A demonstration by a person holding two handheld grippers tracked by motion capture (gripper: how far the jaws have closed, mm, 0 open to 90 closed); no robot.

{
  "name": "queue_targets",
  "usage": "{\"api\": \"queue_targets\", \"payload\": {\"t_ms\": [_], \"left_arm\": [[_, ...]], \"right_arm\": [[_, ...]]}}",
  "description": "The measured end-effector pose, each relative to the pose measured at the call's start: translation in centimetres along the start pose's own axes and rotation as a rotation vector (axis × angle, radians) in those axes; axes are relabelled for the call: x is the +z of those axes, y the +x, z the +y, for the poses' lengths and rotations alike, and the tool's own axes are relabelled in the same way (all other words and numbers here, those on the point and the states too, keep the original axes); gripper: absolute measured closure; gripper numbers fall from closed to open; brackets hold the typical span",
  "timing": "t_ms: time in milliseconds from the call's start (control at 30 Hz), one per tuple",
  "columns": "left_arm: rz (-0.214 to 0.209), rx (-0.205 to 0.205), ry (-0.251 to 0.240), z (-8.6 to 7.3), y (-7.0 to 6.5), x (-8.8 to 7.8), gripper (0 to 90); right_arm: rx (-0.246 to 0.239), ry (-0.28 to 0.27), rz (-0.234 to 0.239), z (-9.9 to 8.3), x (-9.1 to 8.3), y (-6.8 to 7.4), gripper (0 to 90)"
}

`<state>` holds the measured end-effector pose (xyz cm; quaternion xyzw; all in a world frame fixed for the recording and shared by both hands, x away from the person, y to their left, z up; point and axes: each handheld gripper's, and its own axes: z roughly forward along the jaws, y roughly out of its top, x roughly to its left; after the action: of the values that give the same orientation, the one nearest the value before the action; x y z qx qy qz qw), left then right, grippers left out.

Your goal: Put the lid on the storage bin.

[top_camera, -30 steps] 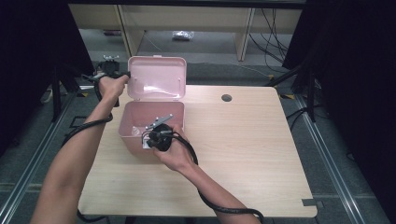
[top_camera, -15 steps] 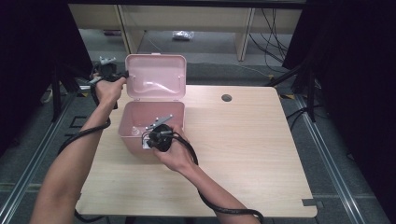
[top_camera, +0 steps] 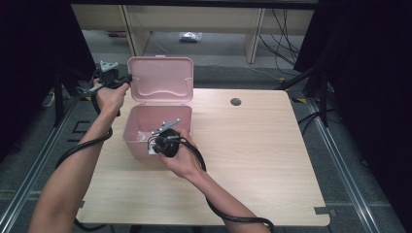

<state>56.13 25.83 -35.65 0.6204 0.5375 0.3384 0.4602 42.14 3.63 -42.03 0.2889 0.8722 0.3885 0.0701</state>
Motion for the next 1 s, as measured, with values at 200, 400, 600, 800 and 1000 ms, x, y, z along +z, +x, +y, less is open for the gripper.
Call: {"api": "queue_targets", "payload": {"t_ms": [200, 400, 600, 800, 1000], "left_arm": [[-0.004, 0.003, -0.023, -0.4, 0.0, -0.7, 88.4], [-0.009, 0.017, -0.046, -0.7, 0.0, -1.3, 88.4], [-0.011, 0.028, -0.065, -1.0, -0.1, -1.8, 88.4], [-0.006, 0.041, -0.080, -1.4, -0.2, -2.3, 88.4], [-0.007, 0.048, -0.099, -1.7, -0.3, -2.7, 88.4]], "right_arm": [[-0.023, -0.009, -0.002, 0.0, 0.1, -0.1, 90.0], [0.002, -0.002, 0.002, 0.0, 0.0, 0.0, 90.0], [0.010, 0.000, 0.001, 0.0, 0.0, 0.0, 90.0], [0.001, -0.003, -0.003, 0.0, 0.0, 0.0, 90.0], [0.008, 0.000, -0.005, 0.0, 0.0, 0.0, 90.0]]}}
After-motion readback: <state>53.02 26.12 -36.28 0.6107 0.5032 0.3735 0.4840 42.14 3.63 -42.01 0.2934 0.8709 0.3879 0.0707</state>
